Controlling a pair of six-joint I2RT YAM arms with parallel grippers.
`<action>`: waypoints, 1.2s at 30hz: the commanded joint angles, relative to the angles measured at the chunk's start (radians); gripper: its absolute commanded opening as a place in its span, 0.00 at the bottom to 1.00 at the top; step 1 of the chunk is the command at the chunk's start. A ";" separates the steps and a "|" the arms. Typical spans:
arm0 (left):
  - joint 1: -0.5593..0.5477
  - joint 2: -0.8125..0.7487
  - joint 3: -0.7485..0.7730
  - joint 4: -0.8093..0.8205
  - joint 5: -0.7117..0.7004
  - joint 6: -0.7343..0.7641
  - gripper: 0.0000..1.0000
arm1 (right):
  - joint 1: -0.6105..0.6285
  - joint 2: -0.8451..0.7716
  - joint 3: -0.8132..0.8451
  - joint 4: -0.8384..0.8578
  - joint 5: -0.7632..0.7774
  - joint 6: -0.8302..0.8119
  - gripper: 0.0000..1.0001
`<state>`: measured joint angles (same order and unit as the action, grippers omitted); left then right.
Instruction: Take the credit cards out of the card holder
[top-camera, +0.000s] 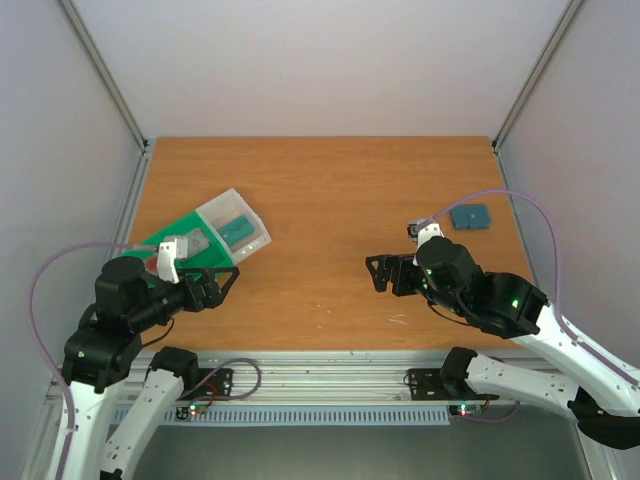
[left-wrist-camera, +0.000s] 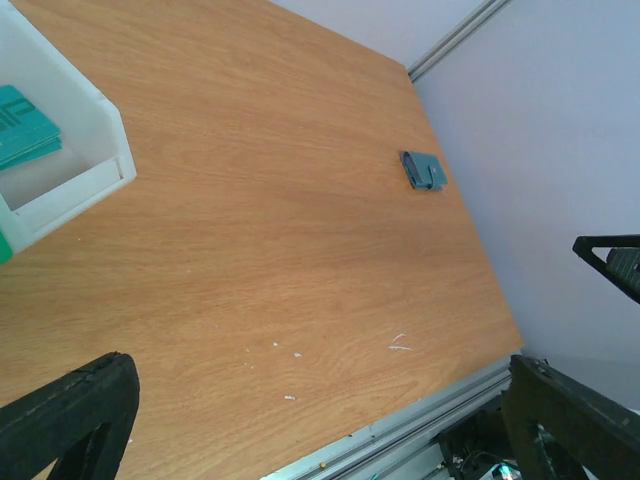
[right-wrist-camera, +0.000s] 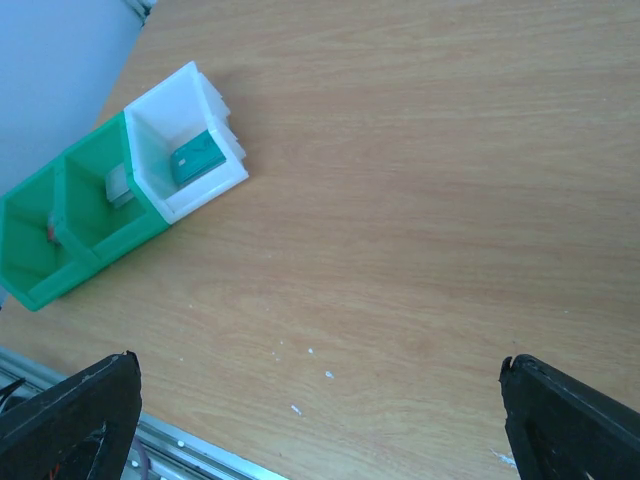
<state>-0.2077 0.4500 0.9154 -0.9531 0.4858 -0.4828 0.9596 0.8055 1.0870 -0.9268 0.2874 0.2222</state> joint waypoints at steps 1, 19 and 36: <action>0.007 -0.019 0.001 0.052 -0.009 -0.006 0.99 | 0.008 0.002 -0.008 0.028 0.027 -0.007 0.98; 0.007 0.102 -0.005 -0.026 -0.163 0.024 0.99 | -0.082 0.546 0.237 -0.074 0.692 -0.197 0.98; 0.007 0.079 -0.072 0.117 -0.177 0.105 0.99 | -0.576 1.135 0.378 0.056 0.589 -0.456 0.56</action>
<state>-0.2066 0.5522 0.8890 -0.9035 0.3584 -0.4076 0.4332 1.8362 1.4036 -0.8860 0.8482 -0.1684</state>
